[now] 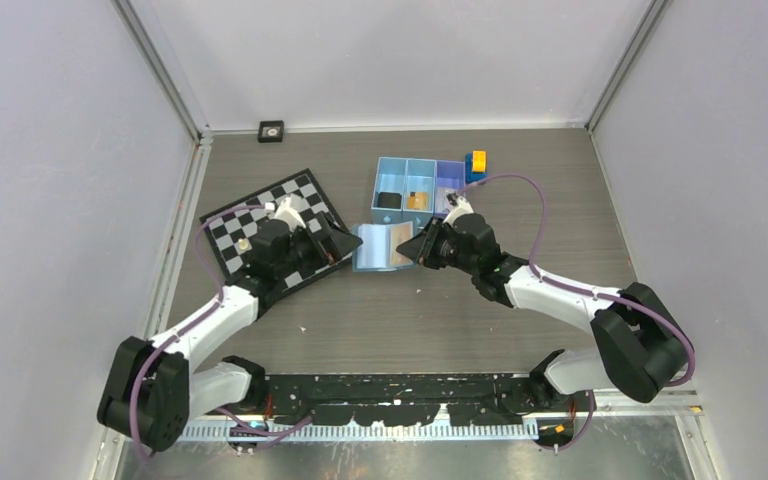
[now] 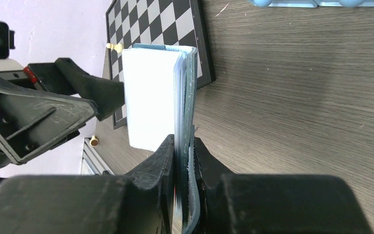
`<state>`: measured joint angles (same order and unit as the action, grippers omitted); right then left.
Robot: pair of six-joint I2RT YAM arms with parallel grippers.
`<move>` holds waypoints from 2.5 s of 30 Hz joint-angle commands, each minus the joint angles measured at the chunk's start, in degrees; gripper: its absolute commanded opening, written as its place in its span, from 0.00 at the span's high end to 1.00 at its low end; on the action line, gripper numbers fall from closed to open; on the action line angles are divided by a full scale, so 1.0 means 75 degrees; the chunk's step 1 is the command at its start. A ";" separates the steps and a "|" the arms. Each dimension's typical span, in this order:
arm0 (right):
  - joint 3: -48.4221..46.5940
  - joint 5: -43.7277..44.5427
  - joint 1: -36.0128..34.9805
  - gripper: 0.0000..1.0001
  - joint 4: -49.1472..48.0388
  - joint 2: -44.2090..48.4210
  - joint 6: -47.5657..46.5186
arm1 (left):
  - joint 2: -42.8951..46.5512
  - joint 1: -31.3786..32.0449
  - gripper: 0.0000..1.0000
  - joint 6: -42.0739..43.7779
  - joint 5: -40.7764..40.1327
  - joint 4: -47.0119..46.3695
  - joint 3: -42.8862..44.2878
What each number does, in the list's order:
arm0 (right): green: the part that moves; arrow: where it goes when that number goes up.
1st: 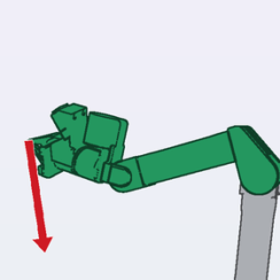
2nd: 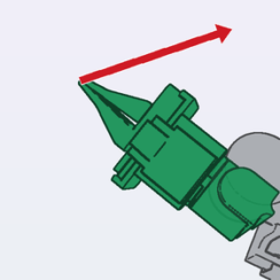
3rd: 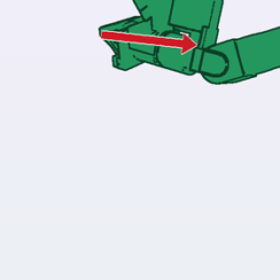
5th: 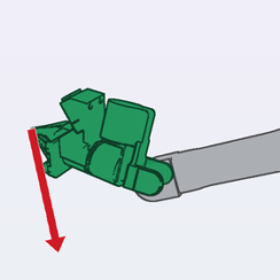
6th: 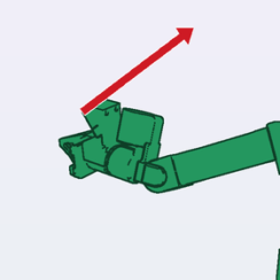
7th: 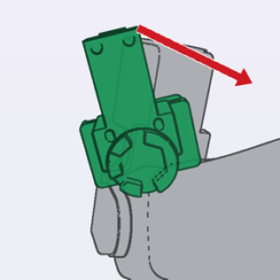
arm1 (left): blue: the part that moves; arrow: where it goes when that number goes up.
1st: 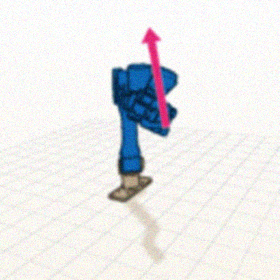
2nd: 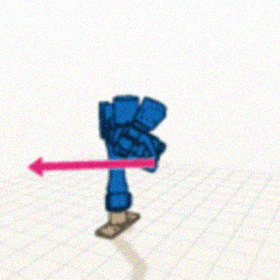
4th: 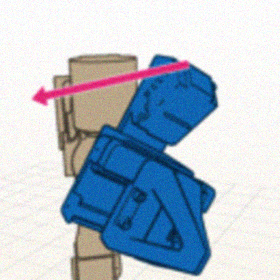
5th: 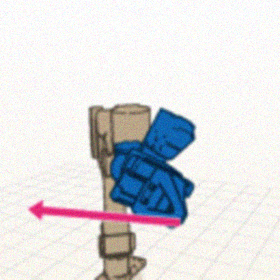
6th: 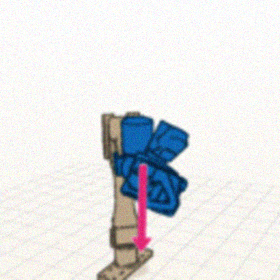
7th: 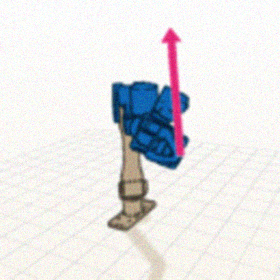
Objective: Take the credit cards out of the card holder
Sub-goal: Remove the credit card from the card holder.
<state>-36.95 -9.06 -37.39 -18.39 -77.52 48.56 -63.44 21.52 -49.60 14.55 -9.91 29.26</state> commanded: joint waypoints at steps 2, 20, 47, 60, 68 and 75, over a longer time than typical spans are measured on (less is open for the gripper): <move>-0.0032 -0.0266 -0.0004 0.91 -0.0748 0.0103 0.0028 | -0.0895 0.0033 0.00 -0.0411 0.1666 -0.2243 0.0121; -0.0132 -0.0814 -0.0006 0.93 -0.1110 -0.0230 0.0113 | -0.1985 0.0229 0.31 -0.0729 0.2552 -0.3062 0.0438; 0.0328 0.0216 0.0032 0.57 -0.0950 0.0562 0.0118 | -0.1277 0.0220 1.00 -0.0250 0.1467 -0.1950 0.0345; 0.0324 -0.0867 0.0033 0.81 -0.1944 0.0196 0.0270 | -0.1265 0.0131 1.00 -0.0309 0.1423 -0.1875 0.0330; 0.0307 -0.1282 0.0036 0.78 -0.2384 -0.0072 0.0425 | -0.1487 0.0131 1.00 -0.0411 0.1711 -0.2133 0.0376; 0.0366 -0.1311 0.0028 0.78 -0.2487 -0.0002 0.0428 | -0.1518 0.0132 1.00 -0.0417 0.1761 -0.2170 0.0384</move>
<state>-34.20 -17.63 -37.12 -32.84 -77.89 51.24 -74.78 22.70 -52.34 26.13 -22.46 31.57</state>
